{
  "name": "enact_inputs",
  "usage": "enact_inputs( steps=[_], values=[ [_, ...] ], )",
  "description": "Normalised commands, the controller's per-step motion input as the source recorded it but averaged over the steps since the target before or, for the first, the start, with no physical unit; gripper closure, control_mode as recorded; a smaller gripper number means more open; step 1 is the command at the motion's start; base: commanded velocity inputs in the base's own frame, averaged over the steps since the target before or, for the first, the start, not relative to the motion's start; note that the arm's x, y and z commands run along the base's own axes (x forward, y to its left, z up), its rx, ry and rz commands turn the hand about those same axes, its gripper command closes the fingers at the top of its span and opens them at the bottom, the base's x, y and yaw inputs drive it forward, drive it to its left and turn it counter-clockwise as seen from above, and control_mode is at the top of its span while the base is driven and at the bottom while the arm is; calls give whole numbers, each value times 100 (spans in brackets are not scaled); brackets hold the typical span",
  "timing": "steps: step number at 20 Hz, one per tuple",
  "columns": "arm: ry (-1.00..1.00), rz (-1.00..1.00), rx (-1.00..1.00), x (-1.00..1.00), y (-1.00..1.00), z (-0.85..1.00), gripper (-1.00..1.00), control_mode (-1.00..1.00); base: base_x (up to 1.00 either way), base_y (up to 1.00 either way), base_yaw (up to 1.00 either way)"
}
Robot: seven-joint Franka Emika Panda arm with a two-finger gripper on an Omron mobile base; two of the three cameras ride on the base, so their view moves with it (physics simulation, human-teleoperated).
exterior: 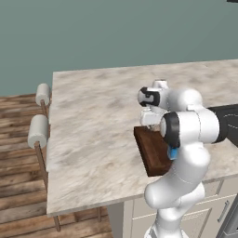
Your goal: Take out the milk from the fridge and place it on the tray on the counter. Then take the sugar cube near the tray and place it in the tray.
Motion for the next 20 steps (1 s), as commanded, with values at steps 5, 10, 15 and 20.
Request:
enact_inputs(
  steps=[5,10,15,20],
  values=[
    [8,-16,0,20,0,-10,100,-100,0,0,0],
    [11,-12,-3,0,-4,-44,100,-100,0,0,0],
    [3,-11,-13,0,0,-44,100,-100,0,0,0],
    [0,-7,-15,6,-10,-37,100,-100,0,0,0]
  ],
)
